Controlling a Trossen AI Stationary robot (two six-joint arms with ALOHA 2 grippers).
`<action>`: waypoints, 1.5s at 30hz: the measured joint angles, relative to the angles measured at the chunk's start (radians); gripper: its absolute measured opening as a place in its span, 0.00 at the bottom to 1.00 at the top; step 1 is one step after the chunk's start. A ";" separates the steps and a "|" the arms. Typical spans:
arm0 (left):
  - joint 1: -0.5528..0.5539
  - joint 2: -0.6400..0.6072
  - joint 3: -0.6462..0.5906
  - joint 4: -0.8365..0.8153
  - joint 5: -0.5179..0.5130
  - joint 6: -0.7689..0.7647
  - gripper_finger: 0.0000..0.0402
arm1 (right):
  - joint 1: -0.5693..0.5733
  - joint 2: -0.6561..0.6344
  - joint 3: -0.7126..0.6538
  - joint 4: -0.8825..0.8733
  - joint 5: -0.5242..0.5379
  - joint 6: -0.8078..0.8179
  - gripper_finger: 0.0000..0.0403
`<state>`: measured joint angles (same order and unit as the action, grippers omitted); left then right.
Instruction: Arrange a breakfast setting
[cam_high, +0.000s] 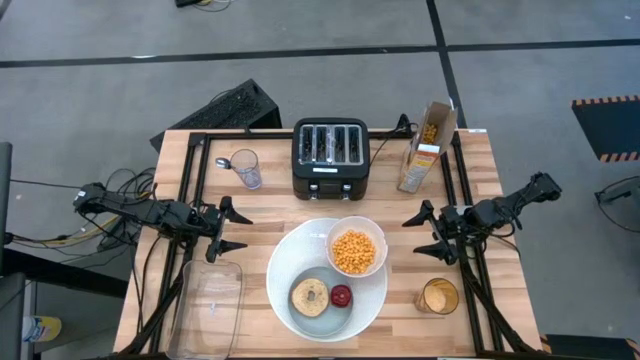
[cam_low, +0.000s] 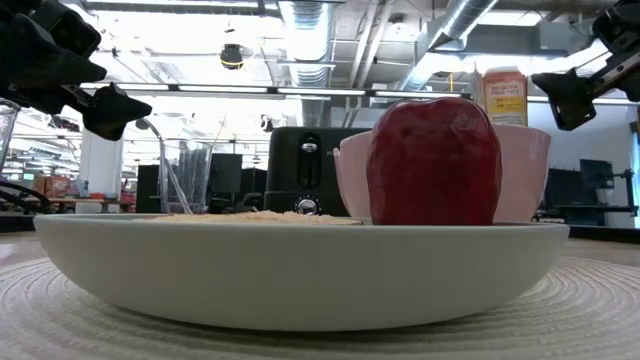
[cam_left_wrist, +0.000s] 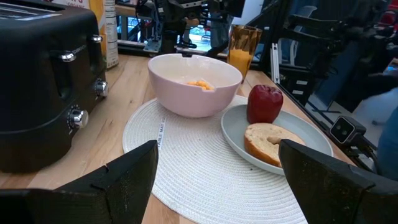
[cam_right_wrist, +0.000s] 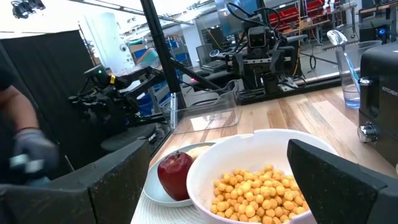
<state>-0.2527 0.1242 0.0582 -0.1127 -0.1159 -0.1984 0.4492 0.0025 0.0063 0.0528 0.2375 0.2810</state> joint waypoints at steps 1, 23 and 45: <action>0.000 0.000 0.000 0.000 0.000 0.000 0.80 | 0.000 0.000 0.000 0.000 0.000 0.000 0.99; 0.000 0.000 0.000 0.001 -0.005 0.000 0.80 | 0.000 0.000 -0.001 -0.001 -0.001 0.000 0.99; 0.000 0.000 0.000 0.023 -0.305 -0.583 0.77 | 0.000 0.000 -0.001 -0.002 -0.004 0.000 0.99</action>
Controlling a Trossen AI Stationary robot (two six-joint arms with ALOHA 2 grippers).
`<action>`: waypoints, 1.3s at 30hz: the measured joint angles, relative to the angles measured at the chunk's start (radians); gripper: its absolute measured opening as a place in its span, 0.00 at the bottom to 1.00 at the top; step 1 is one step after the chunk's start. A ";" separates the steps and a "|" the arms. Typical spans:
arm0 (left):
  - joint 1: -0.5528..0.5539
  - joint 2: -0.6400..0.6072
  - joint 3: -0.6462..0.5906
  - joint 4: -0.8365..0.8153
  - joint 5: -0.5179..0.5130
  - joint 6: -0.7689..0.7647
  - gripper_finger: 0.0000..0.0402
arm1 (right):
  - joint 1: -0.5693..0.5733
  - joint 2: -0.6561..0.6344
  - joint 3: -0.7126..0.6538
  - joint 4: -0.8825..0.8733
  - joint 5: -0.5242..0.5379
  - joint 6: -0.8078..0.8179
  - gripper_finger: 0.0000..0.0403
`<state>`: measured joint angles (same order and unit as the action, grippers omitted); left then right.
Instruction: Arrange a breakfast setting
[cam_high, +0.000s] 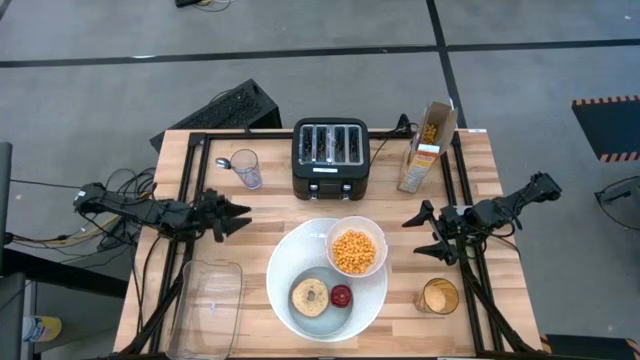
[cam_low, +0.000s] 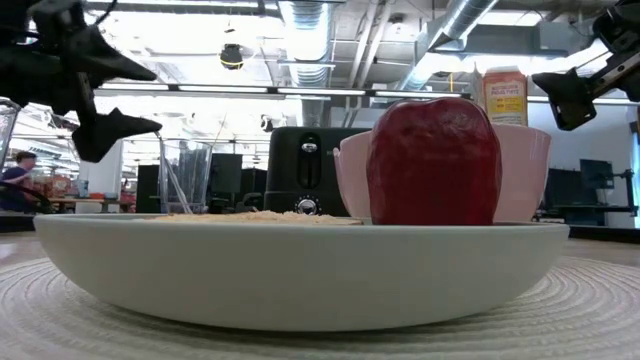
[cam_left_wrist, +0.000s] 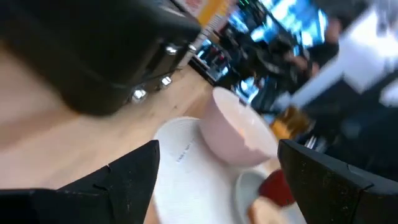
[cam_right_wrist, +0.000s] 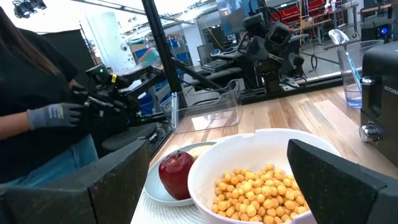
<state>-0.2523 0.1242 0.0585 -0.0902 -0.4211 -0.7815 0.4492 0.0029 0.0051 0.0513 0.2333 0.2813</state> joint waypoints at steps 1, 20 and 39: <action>0.000 0.000 0.000 0.000 -0.010 -0.068 0.76 | 0.000 0.000 0.000 0.000 0.000 0.000 0.99; 0.000 0.053 0.421 -0.488 -0.221 -0.345 0.52 | 0.000 0.000 0.000 0.000 0.001 0.000 0.99; 0.033 0.201 0.654 -1.097 -0.418 -0.696 0.44 | 0.000 0.000 0.000 0.000 0.004 0.000 0.99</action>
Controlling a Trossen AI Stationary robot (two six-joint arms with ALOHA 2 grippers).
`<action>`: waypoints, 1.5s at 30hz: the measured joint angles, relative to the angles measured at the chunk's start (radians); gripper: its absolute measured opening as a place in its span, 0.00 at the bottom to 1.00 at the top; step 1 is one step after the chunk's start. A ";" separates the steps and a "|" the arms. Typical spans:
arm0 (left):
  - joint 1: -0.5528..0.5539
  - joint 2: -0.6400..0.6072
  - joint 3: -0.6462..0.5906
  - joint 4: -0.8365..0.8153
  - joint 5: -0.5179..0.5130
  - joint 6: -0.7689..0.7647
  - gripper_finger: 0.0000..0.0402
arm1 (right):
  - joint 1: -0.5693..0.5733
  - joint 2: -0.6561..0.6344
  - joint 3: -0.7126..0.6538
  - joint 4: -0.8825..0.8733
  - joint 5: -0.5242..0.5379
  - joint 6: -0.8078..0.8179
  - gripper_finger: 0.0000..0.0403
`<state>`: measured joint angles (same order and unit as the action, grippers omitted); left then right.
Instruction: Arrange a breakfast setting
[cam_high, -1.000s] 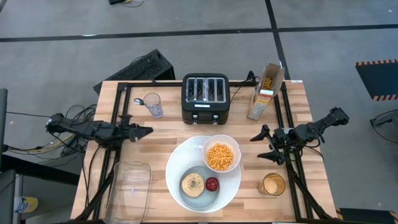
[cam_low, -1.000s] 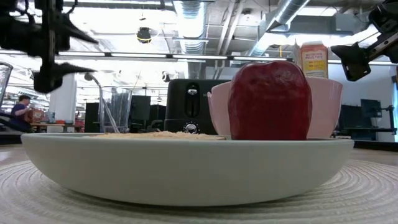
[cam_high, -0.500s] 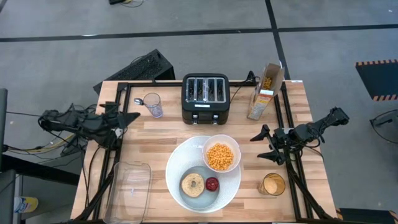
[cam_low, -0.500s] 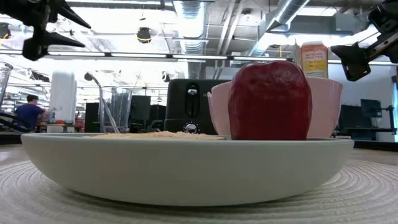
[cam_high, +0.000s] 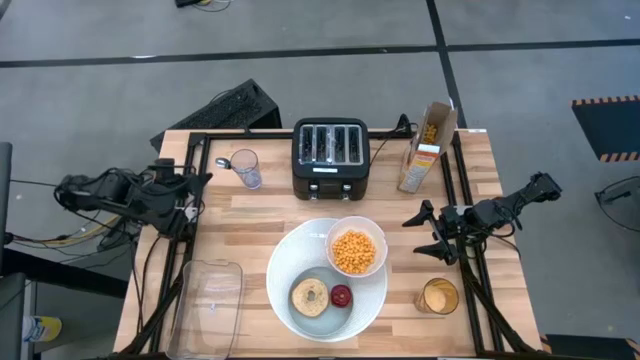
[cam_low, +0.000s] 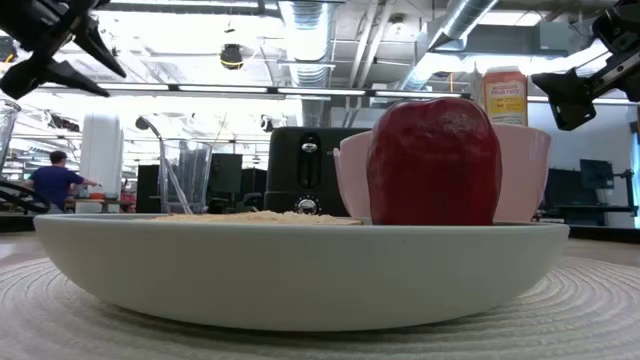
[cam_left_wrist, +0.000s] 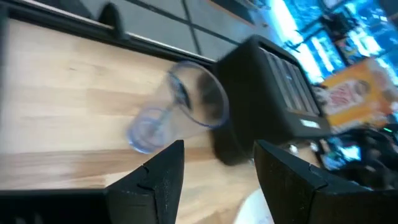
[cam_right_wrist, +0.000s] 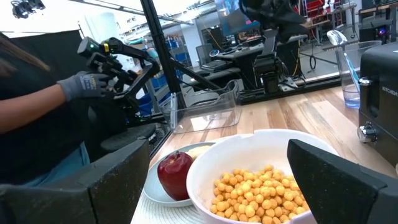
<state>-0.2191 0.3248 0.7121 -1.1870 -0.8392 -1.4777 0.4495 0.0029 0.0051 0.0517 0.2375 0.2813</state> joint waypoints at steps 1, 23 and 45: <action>0.009 0.004 0.000 -0.012 -0.007 -0.005 0.44 | 0.000 0.000 0.000 0.000 0.000 0.000 0.99; 0.198 0.165 -0.030 0.189 -0.033 0.153 0.44 | 0.000 0.000 0.000 0.000 0.000 0.000 0.99; 0.481 0.406 -0.030 0.335 0.154 0.297 0.44 | 0.000 0.000 0.000 0.000 -0.001 0.000 0.99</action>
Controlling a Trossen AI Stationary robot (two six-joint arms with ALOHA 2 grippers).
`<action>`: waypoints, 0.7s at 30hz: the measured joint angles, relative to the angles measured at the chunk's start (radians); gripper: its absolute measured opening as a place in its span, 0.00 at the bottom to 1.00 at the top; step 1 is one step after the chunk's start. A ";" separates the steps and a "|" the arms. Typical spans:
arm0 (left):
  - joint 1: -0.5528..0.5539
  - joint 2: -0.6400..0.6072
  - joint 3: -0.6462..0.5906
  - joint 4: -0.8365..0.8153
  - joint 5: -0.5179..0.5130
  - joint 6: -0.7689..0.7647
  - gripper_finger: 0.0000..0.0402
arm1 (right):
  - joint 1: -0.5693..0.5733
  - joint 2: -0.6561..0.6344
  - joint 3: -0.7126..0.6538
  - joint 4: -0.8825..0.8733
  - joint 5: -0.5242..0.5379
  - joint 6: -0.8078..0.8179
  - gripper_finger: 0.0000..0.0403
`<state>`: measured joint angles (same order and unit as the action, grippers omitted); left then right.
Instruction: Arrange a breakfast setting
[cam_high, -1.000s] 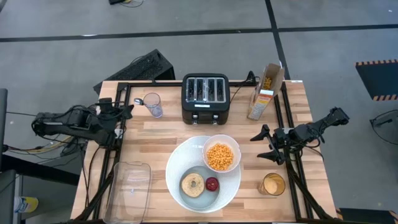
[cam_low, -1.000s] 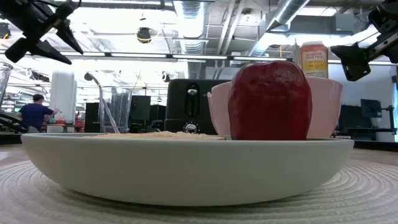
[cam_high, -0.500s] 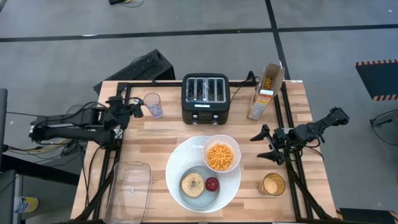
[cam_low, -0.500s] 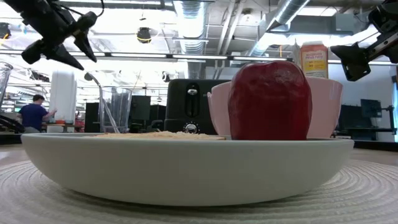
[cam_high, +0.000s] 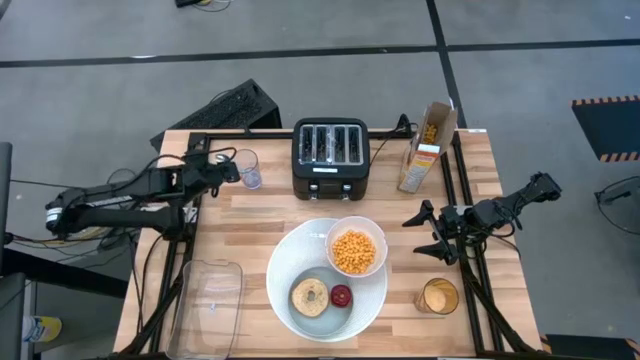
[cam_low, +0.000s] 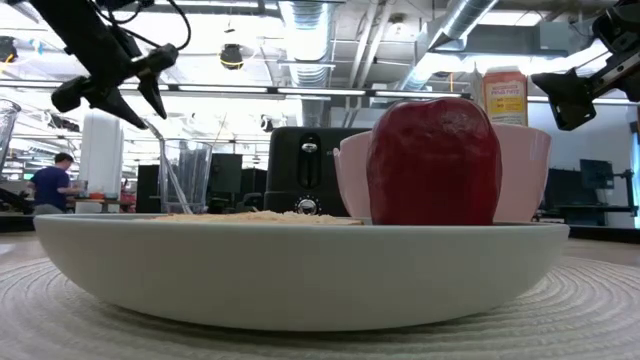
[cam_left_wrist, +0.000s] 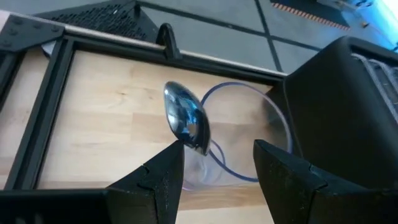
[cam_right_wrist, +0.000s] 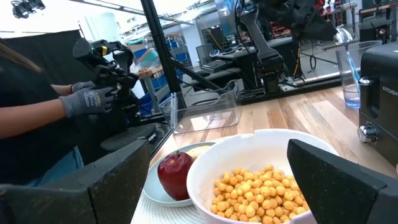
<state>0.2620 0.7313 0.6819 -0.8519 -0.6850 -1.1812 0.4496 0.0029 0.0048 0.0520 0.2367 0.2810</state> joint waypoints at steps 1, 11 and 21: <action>0.012 0.010 0.000 0.003 0.009 0.000 0.44 | 0.000 0.000 0.000 0.000 0.000 0.000 0.99; 0.081 0.084 0.000 0.064 0.025 0.057 0.44 | 0.000 0.000 0.000 0.000 0.000 0.000 0.99; 0.100 0.087 0.000 0.070 0.025 0.061 0.41 | 0.000 0.000 0.000 0.000 0.000 0.000 0.99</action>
<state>0.3622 0.8181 0.6819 -0.7819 -0.6601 -1.1206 0.4492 0.0029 0.0048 0.0520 0.2363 0.2813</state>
